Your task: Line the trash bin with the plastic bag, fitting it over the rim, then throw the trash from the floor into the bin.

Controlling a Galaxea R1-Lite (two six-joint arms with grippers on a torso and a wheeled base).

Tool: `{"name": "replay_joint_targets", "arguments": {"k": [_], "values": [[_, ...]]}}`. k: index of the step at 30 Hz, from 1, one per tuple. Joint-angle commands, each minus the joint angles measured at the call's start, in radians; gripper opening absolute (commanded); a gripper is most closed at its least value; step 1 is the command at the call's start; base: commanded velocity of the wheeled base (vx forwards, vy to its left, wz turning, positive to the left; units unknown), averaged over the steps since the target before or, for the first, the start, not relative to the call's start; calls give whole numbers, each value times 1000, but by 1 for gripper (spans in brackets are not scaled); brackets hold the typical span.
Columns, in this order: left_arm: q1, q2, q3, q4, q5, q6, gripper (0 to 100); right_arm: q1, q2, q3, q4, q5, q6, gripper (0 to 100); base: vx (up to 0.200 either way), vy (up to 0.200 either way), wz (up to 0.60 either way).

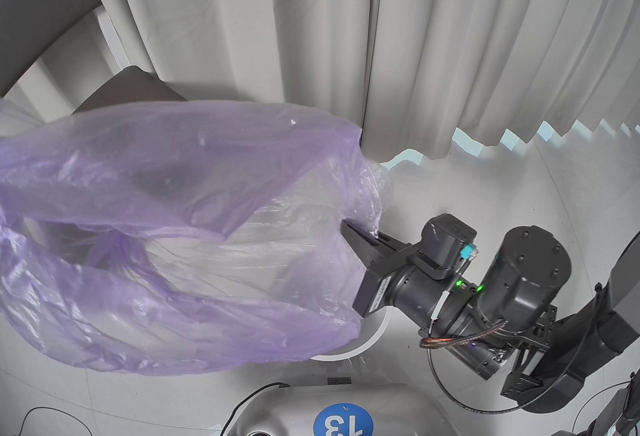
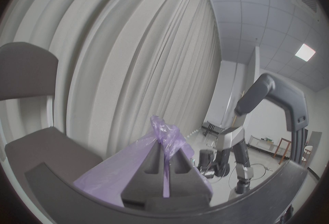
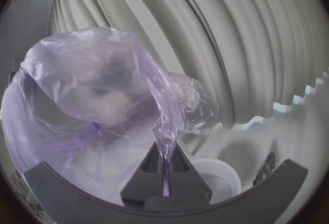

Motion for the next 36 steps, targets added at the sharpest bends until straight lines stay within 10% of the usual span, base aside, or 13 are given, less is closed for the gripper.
{"name": "replay_joint_targets", "arguments": {"k": [1,14,23,36], "values": [[76,38,0,84,-2,13,0,-32,-133,131,62,-1,-28,0,0,0,0],[196,286,-112,567,121,321,0,-90,-419,216,510,2,-30,0,0,0,0],[81,436,-89,550,151,320,0,-120,-495,56,919,16,-36,0,0,0,0],[-137,548,63,133,154,96,0,-202,-488,18,895,157,-155,0,0,0,0]]}}
